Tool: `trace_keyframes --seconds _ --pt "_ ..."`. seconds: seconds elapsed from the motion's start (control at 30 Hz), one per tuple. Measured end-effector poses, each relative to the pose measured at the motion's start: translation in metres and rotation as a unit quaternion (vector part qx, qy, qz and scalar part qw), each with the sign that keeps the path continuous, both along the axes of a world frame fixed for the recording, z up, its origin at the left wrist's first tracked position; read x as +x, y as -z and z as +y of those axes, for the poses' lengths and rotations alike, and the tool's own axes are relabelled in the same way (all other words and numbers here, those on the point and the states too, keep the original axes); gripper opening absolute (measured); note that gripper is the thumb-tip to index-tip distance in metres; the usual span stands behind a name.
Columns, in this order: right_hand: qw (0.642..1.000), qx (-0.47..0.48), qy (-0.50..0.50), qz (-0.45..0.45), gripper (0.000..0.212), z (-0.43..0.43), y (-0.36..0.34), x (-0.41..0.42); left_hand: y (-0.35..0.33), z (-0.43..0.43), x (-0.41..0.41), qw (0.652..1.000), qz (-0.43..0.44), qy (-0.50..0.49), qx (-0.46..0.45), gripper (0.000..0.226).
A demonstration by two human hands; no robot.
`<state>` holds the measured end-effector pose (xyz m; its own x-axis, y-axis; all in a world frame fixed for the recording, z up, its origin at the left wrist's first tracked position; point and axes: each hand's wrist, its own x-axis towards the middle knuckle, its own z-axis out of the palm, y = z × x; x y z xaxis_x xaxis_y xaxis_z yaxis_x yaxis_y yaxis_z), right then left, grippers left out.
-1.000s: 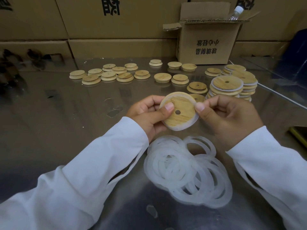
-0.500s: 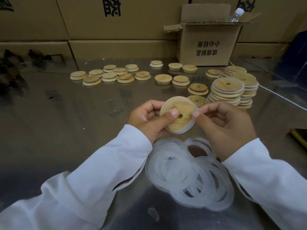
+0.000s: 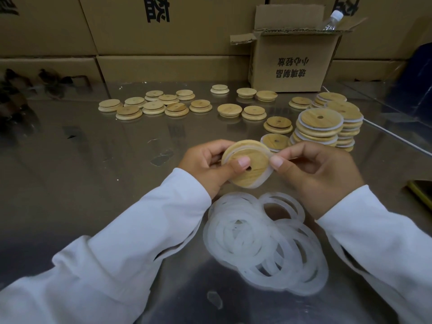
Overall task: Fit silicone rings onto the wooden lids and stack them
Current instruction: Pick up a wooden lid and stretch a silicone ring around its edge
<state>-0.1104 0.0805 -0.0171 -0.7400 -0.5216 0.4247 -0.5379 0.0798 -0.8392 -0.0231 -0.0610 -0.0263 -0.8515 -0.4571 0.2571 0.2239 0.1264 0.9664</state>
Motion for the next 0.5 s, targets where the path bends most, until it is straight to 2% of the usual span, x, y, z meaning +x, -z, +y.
trace_keyframes --seconds 0.27,0.5 --pt "1.0 -0.012 -0.022 -0.008 0.014 0.0007 -0.0023 -0.0011 -0.0041 -0.0029 0.0 1.0 0.006 0.012 0.007 0.014" --pt "0.998 -0.028 -0.049 -0.032 0.016 -0.0014 -0.0022 0.0007 -0.0049 -0.0055 0.0006 0.999 -0.001 0.009 0.041 0.03"
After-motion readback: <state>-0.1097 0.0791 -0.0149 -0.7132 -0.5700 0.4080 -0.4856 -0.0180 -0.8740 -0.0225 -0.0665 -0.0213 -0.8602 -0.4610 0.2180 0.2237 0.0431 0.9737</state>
